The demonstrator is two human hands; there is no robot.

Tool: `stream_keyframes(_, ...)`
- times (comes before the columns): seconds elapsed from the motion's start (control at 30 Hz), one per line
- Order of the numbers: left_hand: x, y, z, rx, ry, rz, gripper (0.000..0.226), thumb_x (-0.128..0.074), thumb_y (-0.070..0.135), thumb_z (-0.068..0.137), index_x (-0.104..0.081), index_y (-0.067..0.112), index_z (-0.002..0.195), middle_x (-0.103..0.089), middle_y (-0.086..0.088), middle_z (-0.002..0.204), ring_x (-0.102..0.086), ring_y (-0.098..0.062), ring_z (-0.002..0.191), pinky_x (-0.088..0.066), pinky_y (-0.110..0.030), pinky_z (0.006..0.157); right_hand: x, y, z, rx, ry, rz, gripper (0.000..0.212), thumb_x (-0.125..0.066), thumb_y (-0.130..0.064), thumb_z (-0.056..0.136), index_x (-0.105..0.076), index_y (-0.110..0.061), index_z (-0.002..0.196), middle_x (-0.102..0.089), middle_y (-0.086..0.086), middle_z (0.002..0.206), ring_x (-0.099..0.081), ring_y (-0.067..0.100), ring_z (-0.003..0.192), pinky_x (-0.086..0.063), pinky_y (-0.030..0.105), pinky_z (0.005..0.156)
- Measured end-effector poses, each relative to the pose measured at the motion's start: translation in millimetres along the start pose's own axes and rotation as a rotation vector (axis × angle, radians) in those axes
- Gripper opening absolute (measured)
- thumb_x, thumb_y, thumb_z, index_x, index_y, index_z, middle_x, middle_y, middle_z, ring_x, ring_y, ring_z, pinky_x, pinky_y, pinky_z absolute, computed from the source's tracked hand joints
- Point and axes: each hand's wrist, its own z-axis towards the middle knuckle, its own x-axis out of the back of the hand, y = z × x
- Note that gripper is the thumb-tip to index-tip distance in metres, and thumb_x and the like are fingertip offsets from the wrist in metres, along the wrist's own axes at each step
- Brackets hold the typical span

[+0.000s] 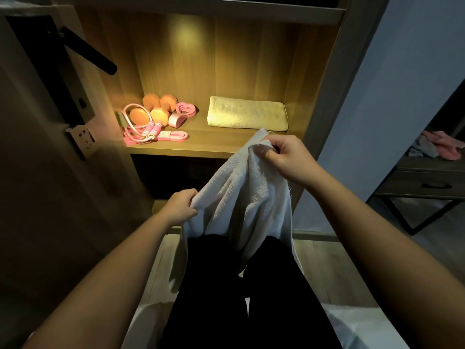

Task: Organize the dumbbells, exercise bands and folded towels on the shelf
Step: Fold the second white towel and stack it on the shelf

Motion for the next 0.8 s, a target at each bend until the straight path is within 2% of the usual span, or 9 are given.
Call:
stream_keyframes(0.07, -4, -19, -1, 0.022, 0.051, 0.035, 0.018, -0.07, 0.007, 0.083, -0.057, 0.014, 0.094, -0.058, -0.007, 0.097, -0.058, -0.027, 0.096, -0.045, -0.033, 0.075, 0, 2, 0, 0.001, 0.005, -0.001, 0.043, -0.055, -0.03, 0.098, -0.056, 0.008, 0.077, -0.047, 0.007, 0.068, -0.04, 0.014, 0.062, -0.03, 0.028, 0.057)
stream_keyframes(0.2, -7, -41, -4, 0.074, 0.177, 0.014, 0.017, -0.071, 0.021, 0.088, -0.054, 0.017, 0.09, -0.059, -0.003, 0.09, -0.056, -0.02, 0.083, -0.041, -0.03, 0.064, 0, 5, 3, -0.018, 0.013, -0.007, 0.042, -0.056, -0.028, 0.098, -0.055, 0.007, 0.075, -0.045, 0.005, 0.066, -0.039, 0.013, 0.061, -0.03, 0.029, 0.058)
stream_keyframes(0.3, -9, -50, -8, 0.054, 0.19, 0.017, 0.021, -0.072, 0.027, 0.087, -0.054, 0.016, 0.091, -0.058, 0.0, 0.085, -0.055, -0.019, 0.078, -0.045, -0.034, 0.063, -1, 6, 4, -0.034, 0.009, -0.009, 0.042, -0.056, -0.027, 0.098, -0.054, 0.007, 0.074, -0.043, 0.003, 0.065, -0.038, 0.011, 0.06, -0.029, 0.028, 0.056)
stream_keyframes(0.4, -9, -64, -12, 0.066, 0.094, 0.069, 0.016, -0.072, 0.022, 0.086, -0.058, 0.016, 0.083, -0.059, -0.002, 0.081, -0.057, -0.023, 0.077, -0.049, -0.041, 0.068, -1, 8, 5, -0.036, 0.013, -0.01, 0.043, -0.056, -0.027, 0.098, -0.054, 0.009, 0.076, -0.044, 0.003, 0.065, -0.038, 0.011, 0.06, -0.03, 0.027, 0.055)
stream_keyframes(0.5, -8, -87, -21, 0.132, 0.086, 0.098, 0.032, -0.064, 0.009, 0.087, -0.044, 0.016, 0.064, -0.056, -0.01, 0.071, -0.056, -0.034, 0.074, -0.046, -0.044, 0.067, 4, 13, 4, -0.051, 0.049, 0.013, 0.043, -0.056, -0.027, 0.098, -0.053, 0.011, 0.077, -0.044, 0.007, 0.067, -0.039, 0.014, 0.062, -0.03, 0.028, 0.058)
stream_keyframes(0.6, -9, -99, -33, 0.183, 0.043, 0.089, 0.025, -0.059, 0.007, 0.089, -0.047, 0.014, 0.069, -0.057, -0.009, 0.075, -0.056, -0.032, 0.077, -0.047, -0.044, 0.07, 6, 15, 3, -0.045, 0.028, 0.005, 0.046, -0.056, -0.031, 0.098, -0.054, 0.011, 0.079, -0.046, 0.011, 0.069, -0.04, 0.018, 0.063, -0.032, 0.029, 0.06)
stream_keyframes(0.67, -11, -95, -34, 0.19, 0.014, 0.047, 0.017, -0.061, 0.011, 0.089, -0.052, 0.01, 0.075, -0.06, -0.009, 0.079, -0.058, -0.032, 0.079, -0.05, -0.046, 0.073, 3, 13, 3, -0.035, -0.001, -0.011, 0.045, -0.056, -0.034, 0.097, -0.055, 0.005, 0.075, -0.047, 0.005, 0.066, -0.041, 0.015, 0.062, -0.032, 0.029, 0.059)
stream_keyframes(0.73, -9, -75, -29, 0.146, 0.034, -0.032, 0.01, -0.063, 0.012, 0.089, -0.056, 0.008, 0.083, -0.062, -0.01, 0.084, -0.06, -0.032, 0.084, -0.05, -0.048, 0.078, -2, 10, 3, -0.023, -0.037, -0.013, 0.039, -0.056, -0.032, 0.097, -0.057, -0.002, 0.072, -0.046, 0.0, 0.064, -0.041, 0.012, 0.059, -0.033, 0.028, 0.057)
stream_keyframes(0.8, -1, -45, -19, 0.057, 0.095, -0.122, 0.007, -0.064, 0.01, 0.089, -0.06, 0.014, 0.094, -0.064, -0.005, 0.092, -0.061, -0.024, 0.09, -0.052, -0.043, 0.082, -6, 7, 1, -0.009, -0.098, -0.024, 0.038, -0.056, -0.031, 0.097, -0.059, 0.001, 0.075, -0.048, 0.005, 0.065, -0.041, 0.012, 0.059, -0.035, 0.027, 0.057)
